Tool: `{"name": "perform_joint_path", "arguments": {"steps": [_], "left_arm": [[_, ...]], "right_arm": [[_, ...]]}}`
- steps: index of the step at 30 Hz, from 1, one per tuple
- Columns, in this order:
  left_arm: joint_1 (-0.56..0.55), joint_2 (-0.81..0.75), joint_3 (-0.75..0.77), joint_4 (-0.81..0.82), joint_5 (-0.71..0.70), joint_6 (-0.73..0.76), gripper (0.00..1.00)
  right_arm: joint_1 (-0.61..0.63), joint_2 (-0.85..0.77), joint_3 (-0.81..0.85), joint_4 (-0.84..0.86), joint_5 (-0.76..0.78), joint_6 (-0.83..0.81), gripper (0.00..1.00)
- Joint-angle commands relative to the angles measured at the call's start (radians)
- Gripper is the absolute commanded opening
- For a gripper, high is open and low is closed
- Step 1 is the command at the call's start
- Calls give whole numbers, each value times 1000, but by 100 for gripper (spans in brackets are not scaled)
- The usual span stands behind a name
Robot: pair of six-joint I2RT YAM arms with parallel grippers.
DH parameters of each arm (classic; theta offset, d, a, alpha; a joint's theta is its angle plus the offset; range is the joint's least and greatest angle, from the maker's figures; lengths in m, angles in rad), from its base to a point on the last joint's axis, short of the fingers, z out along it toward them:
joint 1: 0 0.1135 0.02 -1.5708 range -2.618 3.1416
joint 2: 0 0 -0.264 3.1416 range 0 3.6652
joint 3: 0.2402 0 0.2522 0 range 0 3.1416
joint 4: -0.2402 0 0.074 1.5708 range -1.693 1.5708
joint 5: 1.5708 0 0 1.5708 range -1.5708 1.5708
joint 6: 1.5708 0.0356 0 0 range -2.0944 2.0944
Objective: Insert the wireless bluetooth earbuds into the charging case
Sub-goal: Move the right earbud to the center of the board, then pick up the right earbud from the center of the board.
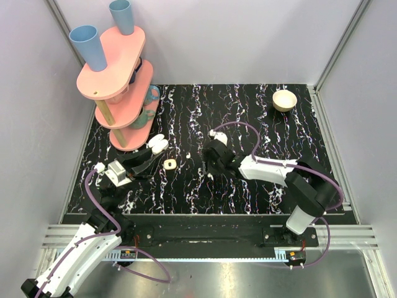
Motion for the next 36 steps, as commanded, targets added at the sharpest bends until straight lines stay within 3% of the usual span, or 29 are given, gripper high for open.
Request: {"name": "perform_joint_path", "arguments": {"steps": [1,2,5,36], "left_arm": [[-1,-1,9,43,-19,7,0],[-1,-1,9,43,-17,7,0],[-1,-1,10,43,-14,7,0],[-1,11,12,45,-14,6,0]], "right_arm": [[-2,-23,69,6,-60,-286,59],[-4,-17,78,-34,-75,-379,59],[-4,18,126,-116,-82,-438,58],[-4,130,158,-174,-151,-443,44]]}}
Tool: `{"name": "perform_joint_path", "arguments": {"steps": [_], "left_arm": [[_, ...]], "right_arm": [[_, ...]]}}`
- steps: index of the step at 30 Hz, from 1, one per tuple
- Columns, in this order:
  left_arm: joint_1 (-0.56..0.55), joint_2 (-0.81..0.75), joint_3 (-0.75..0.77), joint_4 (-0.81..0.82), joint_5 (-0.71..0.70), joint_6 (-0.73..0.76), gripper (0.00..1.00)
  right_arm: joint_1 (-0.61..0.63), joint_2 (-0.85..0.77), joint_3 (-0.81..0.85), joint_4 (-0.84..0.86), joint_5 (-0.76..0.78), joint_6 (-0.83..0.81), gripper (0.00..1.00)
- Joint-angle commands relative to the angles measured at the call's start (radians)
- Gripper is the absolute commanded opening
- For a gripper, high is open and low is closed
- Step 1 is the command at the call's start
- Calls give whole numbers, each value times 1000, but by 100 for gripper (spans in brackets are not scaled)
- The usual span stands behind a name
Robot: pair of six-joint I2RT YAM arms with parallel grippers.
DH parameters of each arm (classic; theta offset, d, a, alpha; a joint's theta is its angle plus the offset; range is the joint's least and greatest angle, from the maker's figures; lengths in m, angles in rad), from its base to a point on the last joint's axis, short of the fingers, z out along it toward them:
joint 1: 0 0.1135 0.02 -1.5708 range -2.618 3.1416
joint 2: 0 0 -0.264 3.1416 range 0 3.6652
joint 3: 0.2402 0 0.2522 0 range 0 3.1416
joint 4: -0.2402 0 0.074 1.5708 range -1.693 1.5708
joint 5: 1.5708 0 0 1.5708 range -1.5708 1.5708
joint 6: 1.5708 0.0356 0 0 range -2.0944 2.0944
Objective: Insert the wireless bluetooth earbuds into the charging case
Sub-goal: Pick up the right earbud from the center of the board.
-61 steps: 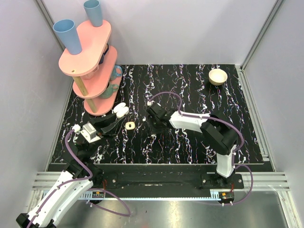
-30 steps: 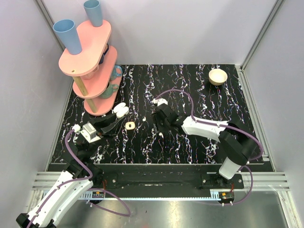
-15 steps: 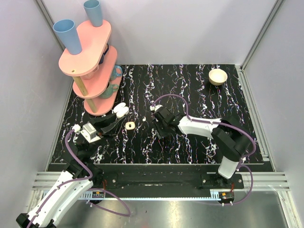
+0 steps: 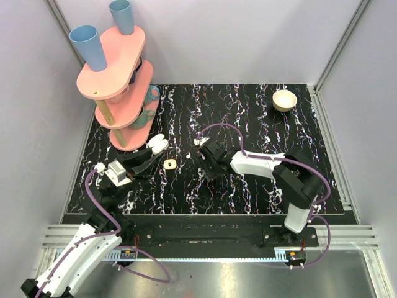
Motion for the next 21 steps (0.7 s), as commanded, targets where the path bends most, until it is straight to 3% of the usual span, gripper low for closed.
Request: {"name": "perform_joint_path", "arguments": {"steps": [1,13,21], "left_arm": [[-3,12,10,48,-14,4,0],[-3,19,12,49,-9,4,0],[-1,14,12,44,-15,7,0]], "right_arm": [[-4,12,39,-7,1,-7,44],[-4,12,45,-24,15,-9,35],[-5,-73,44,-6,72,4,21]]}}
